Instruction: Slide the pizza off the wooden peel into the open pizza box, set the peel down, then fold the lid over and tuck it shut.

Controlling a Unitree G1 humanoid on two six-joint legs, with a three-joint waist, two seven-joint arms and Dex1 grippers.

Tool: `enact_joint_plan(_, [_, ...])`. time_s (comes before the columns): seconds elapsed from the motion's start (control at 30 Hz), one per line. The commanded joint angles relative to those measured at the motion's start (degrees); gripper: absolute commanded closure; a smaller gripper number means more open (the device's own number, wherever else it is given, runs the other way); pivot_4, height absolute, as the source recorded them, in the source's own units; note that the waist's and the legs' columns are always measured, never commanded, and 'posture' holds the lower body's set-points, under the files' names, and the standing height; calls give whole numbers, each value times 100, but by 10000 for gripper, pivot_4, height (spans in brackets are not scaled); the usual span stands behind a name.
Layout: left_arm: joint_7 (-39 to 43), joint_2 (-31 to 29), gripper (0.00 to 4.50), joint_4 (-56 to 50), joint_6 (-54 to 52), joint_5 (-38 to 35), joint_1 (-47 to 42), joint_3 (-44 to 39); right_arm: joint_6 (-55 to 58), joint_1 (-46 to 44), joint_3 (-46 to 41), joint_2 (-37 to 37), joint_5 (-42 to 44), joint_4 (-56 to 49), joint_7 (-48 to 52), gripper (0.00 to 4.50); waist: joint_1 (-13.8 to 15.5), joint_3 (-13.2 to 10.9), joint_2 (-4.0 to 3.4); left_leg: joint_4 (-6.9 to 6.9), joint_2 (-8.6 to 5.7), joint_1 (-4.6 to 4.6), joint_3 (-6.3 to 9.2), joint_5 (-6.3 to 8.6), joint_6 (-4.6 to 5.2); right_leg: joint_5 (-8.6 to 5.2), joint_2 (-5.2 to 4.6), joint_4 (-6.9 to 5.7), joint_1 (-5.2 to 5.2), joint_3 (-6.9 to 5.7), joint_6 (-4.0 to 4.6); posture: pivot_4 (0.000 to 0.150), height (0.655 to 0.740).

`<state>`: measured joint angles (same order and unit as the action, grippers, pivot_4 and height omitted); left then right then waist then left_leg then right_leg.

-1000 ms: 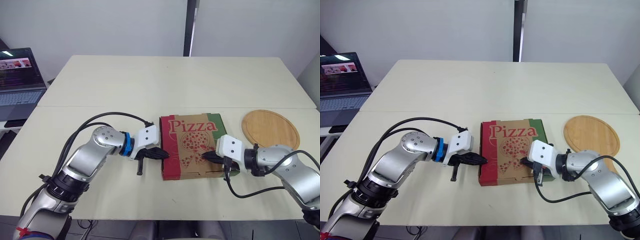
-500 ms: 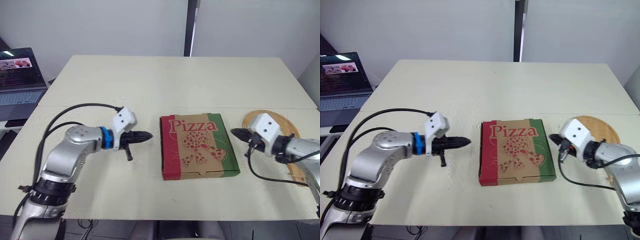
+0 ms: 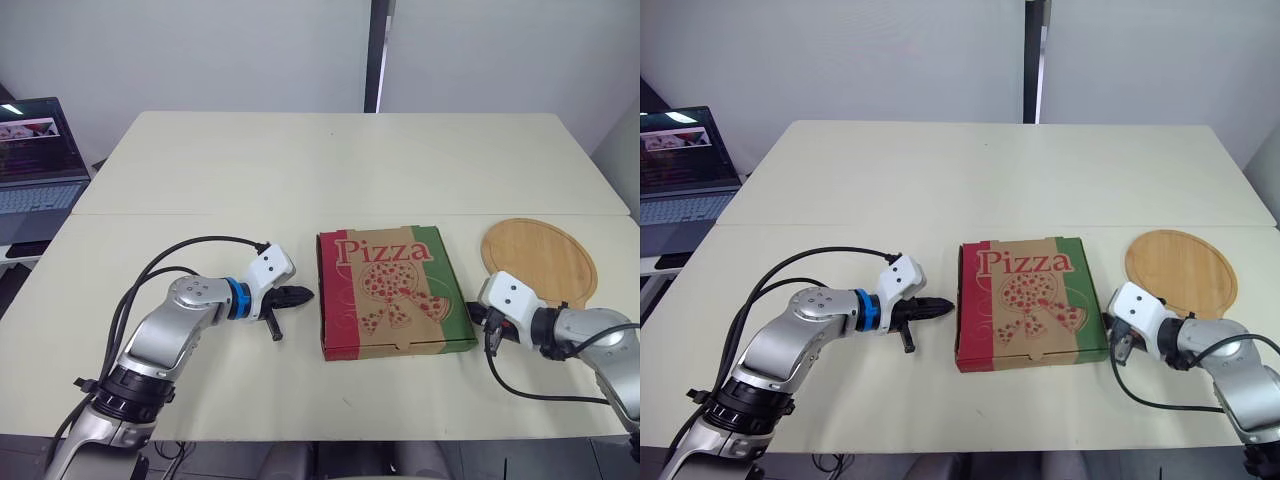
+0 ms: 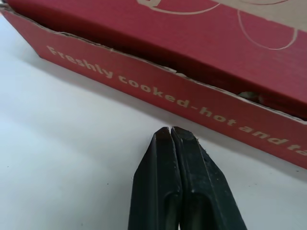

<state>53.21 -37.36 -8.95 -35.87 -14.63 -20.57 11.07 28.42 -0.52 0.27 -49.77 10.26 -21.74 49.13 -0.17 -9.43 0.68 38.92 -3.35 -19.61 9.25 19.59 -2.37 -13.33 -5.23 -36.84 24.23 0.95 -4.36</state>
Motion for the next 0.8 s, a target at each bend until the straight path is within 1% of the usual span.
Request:
enact_joint_plan(0.03, [28, -92, 45000, -129, 39, 4, -25, -64, 203, 74, -32, -28, 250, -547, 149, 44671, 3, 0, 0, 0, 0, 0, 1, 0, 0, 0, 0, 0, 0, -1, 0, 1500, 7400])
enact_joint_plan(0.23, [51, -182, 45000, -310, -77, -94, 89, -101, 413, 115, 56, -37, 312, -806, 165, 44671, 1, 0, 0, 0, 0, 0, 2, 0, 0, 0, 0, 0, 0, -1, 0, 1500, 7400])
enact_joint_plan(0.33, [43, -213, 45000, -390, -118, -124, 163, -129, 293, 96, 20, -91, 170, -665, 111, 44671, 1, 0, 0, 0, 0, 0, 2, 0, 0, 0, 0, 0, 0, -2, 0, 1500, 7400])
enact_joint_plan(0.57, [129, -257, 45000, -835, -473, -444, 388, -189, 174, -34, -175, -134, 167, -405, 73, 44671, 3, 0, 0, 0, -1, 0, 1, 0, 0, 0, -1, 0, -1, -1, 0, 1500, 7400])
enact_joint_plan(0.8, [40, -334, 45000, -823, -440, -393, 481, -242, 99, -78, -129, -161, 162, -339, 119, 44671, 4, 0, 0, 0, -1, 0, 1, 0, 0, 0, -1, 0, -2, -1, 0, 1500, 7400])
